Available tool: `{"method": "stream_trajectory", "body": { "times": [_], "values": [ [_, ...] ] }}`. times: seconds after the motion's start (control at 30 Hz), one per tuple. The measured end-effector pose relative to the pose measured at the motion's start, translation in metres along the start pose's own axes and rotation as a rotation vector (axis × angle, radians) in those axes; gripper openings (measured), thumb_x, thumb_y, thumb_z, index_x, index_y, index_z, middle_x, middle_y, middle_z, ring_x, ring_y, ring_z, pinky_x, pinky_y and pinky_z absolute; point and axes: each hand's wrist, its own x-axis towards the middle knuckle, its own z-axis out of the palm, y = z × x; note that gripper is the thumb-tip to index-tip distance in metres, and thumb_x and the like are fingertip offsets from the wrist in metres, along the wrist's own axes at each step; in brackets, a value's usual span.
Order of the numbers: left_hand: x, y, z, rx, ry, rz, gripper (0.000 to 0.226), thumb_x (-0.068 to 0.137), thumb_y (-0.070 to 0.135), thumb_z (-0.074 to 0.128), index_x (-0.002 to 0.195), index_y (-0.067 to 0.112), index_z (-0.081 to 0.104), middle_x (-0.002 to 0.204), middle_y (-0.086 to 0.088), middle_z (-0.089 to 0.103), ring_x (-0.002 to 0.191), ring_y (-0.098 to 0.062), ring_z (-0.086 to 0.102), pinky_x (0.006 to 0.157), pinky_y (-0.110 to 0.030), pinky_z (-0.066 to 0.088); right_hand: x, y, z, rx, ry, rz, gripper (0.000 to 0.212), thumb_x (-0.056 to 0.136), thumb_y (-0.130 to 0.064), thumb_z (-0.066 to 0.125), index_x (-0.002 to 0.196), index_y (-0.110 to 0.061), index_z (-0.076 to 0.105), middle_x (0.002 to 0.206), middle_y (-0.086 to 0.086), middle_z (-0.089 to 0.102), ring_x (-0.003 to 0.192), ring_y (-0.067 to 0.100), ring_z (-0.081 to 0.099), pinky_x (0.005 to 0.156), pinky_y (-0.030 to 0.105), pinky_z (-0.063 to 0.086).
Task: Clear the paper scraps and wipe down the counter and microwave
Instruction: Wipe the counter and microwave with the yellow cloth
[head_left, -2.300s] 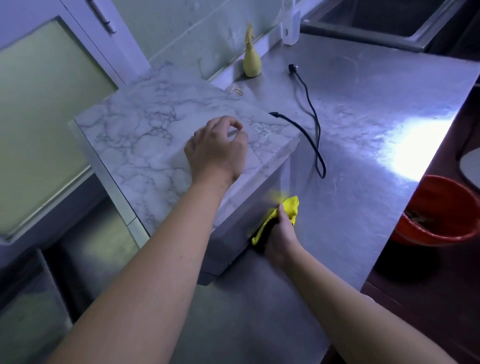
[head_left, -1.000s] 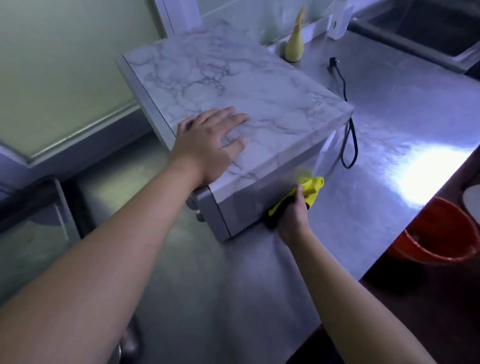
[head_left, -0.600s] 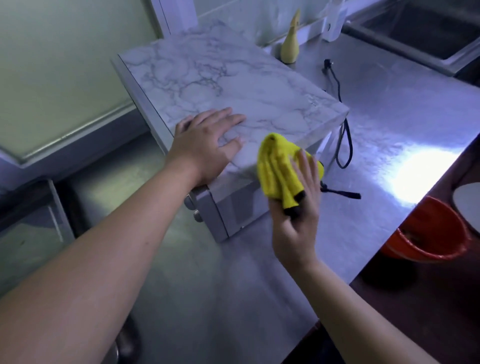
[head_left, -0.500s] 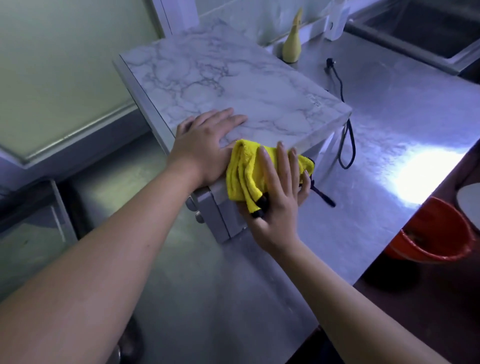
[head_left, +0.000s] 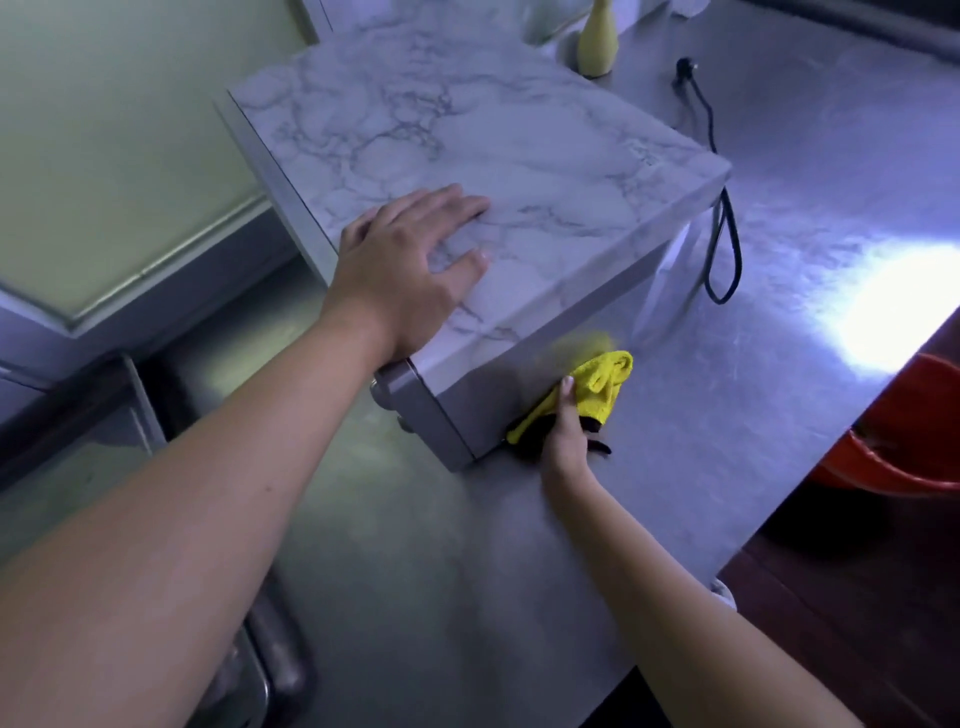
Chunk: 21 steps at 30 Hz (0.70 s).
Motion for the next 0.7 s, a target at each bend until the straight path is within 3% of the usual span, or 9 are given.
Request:
{"method": "stream_trajectory", "body": {
  "times": [0.07,0.13,0.2,0.27,0.37,0.43,0.53,0.6,0.7],
  "values": [
    [0.0,0.001,-0.001,-0.003,-0.003,-0.001,0.052,0.087,0.061,0.041,0.138,0.05,0.048,0.155,0.019,0.037,0.144,-0.005,0.027,0.118,-0.036,0.011,-0.011,-0.027,-0.006,0.114,0.055,0.017,0.026,0.096,-0.05,0.058,0.106,-0.026,0.059,0.087,-0.005,0.067,0.068,0.007,0.067,0.057,0.019,0.051],
    [0.0,0.002,-0.002,-0.004,0.002,0.0,0.052,0.087,0.06,0.041,0.138,0.049,0.048,0.155,0.018,0.037,0.144,-0.006,0.028,0.118,-0.036,0.011,-0.027,-0.049,-0.012,0.114,0.03,-0.151,0.025,0.09,-0.037,0.06,0.104,-0.016,0.058,0.078,0.009,0.06,0.068,0.024,0.06,0.064,0.032,0.049],
    [-0.001,0.003,-0.001,-0.002,0.011,0.002,0.052,0.088,0.059,0.042,0.138,0.048,0.049,0.154,0.018,0.038,0.143,-0.006,0.029,0.118,-0.037,0.013,-0.044,-0.062,-0.017,0.035,-0.026,-0.536,0.034,0.087,-0.03,0.058,0.116,-0.013,0.059,0.109,0.007,0.056,0.102,0.024,0.051,0.09,0.043,0.04],
    [-0.002,0.002,0.0,-0.003,0.026,0.008,0.051,0.088,0.058,0.042,0.137,0.047,0.05,0.154,0.017,0.04,0.143,-0.007,0.031,0.118,-0.037,0.015,-0.059,-0.071,-0.013,-0.194,-0.079,-0.958,0.055,0.094,-0.027,0.057,0.145,-0.01,0.047,0.149,0.007,0.043,0.141,0.029,0.034,0.117,0.052,0.02],
    [0.0,0.002,-0.001,-0.036,0.039,0.011,0.052,0.087,0.054,0.042,0.136,0.042,0.054,0.152,0.014,0.043,0.142,-0.007,0.034,0.12,-0.039,0.018,-0.077,-0.068,0.013,-0.523,-0.102,-1.393,0.058,0.101,-0.045,0.046,0.154,-0.021,0.036,0.165,0.008,0.022,0.154,0.035,0.012,0.121,0.059,0.003],
    [0.001,0.002,-0.002,-0.069,0.049,0.013,0.051,0.087,0.049,0.043,0.135,0.037,0.057,0.15,0.01,0.047,0.141,-0.008,0.037,0.119,-0.041,0.021,-0.075,-0.042,0.031,-0.668,-0.113,-1.414,0.069,0.097,-0.046,0.048,0.158,-0.034,0.021,0.169,0.001,0.005,0.154,0.036,0.001,0.119,0.061,-0.003],
    [0.0,0.0,-0.003,-0.106,0.082,0.016,0.047,0.089,0.039,0.045,0.132,0.032,0.061,0.146,0.007,0.052,0.139,-0.011,0.042,0.118,-0.043,0.026,-0.06,0.011,0.04,-0.81,-0.084,-1.507,0.088,0.087,-0.034,0.053,0.159,-0.039,0.002,0.167,-0.002,-0.017,0.153,0.033,-0.016,0.116,0.065,-0.006],
    [0.001,-0.001,-0.003,-0.126,0.088,0.009,0.045,0.09,0.038,0.046,0.131,0.031,0.062,0.146,0.008,0.053,0.138,-0.011,0.043,0.117,-0.043,0.027,-0.044,0.028,0.037,-0.84,-0.067,-1.647,0.073,0.098,-0.037,0.043,0.16,-0.036,0.003,0.167,0.001,-0.016,0.152,0.033,-0.017,0.117,0.06,-0.008],
    [0.0,-0.001,-0.002,-0.122,0.08,0.009,0.044,0.091,0.038,0.047,0.131,0.03,0.062,0.144,0.009,0.054,0.138,-0.01,0.044,0.117,-0.044,0.029,-0.024,0.047,0.024,-0.931,-0.15,-1.75,0.051,0.102,-0.042,0.031,0.152,-0.036,0.024,0.168,0.003,-0.011,0.153,0.033,-0.015,0.119,0.052,-0.01]
  ]
}}
